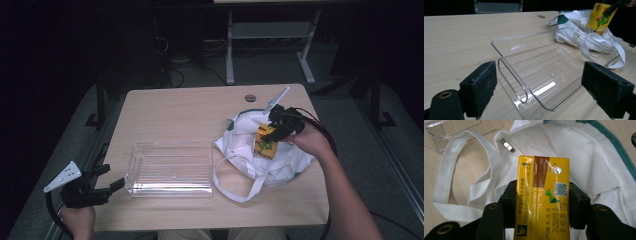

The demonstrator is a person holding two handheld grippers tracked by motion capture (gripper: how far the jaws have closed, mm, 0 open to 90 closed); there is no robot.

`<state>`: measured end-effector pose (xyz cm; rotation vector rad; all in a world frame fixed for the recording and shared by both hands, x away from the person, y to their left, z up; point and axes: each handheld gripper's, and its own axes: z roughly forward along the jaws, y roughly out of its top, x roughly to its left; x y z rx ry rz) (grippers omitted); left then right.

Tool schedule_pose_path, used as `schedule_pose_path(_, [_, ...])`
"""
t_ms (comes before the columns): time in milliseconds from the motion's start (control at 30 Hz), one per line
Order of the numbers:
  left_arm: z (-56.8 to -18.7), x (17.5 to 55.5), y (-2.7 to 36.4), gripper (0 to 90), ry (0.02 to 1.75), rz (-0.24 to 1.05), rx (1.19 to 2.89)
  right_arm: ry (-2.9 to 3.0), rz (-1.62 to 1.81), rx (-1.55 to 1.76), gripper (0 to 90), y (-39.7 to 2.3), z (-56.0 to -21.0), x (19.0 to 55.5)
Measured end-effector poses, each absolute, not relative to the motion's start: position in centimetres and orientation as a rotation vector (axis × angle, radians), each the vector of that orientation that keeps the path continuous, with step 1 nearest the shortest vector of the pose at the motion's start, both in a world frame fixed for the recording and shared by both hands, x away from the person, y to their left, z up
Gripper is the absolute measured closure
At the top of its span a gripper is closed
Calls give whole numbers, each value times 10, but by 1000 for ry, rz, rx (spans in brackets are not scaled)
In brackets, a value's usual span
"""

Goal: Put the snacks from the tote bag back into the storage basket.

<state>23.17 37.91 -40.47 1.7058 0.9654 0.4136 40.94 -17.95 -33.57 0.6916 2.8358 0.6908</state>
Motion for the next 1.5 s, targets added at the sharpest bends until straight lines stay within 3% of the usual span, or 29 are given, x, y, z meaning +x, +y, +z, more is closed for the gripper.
schedule_pose_path(600, [-405, 231, 381, 127, 966, 417, 1702, 2846, 726, 613, 517, -172, -303, 391])
schedule_pose_path(1500, [-404, 231, 381, 128, 967, 421, 1700, 2863, 807, 515, 518, -153, -285, 372])
